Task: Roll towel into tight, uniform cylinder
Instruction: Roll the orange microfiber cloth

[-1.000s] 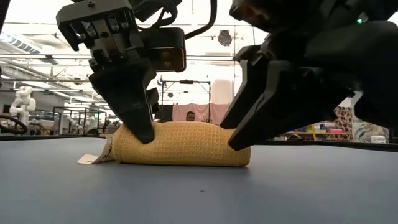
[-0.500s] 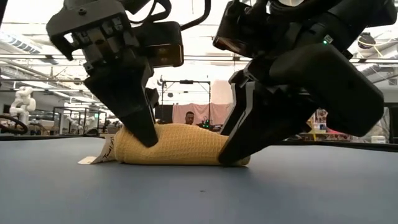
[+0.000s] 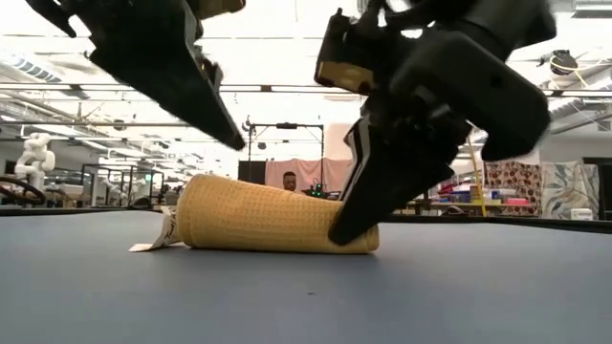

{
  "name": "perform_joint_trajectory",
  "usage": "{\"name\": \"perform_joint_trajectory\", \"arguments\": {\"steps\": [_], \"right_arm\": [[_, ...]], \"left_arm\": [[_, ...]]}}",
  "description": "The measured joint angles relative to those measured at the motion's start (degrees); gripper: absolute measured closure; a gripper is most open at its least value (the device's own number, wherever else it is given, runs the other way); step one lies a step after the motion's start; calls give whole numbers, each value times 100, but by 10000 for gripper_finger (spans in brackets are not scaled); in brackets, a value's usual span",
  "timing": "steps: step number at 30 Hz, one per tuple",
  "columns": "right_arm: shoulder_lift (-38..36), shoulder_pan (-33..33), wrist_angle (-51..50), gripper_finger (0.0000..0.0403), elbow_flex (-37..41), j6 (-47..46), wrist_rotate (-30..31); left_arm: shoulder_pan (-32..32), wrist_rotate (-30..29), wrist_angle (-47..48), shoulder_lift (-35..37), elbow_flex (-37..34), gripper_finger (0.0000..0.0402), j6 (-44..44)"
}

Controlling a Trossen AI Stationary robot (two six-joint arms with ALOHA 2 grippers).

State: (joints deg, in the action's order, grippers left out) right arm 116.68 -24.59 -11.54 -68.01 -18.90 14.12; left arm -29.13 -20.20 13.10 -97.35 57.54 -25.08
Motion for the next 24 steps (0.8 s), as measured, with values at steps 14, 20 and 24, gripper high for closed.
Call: {"name": "perform_joint_trajectory", "arguments": {"steps": [14,20,24], "right_arm": [[-92,992,10,347,11,530,-2310],[-107,1277,18,347,17,639,-2988],[-107,1366,23,344,17,635,-3183]], "left_arm": [[-854,-1758,-391,-955,13,143,508],[-829,-1920,-325,-1167,17,143,481],[-802,-1738,-268,-1227,20,153,460]]}}
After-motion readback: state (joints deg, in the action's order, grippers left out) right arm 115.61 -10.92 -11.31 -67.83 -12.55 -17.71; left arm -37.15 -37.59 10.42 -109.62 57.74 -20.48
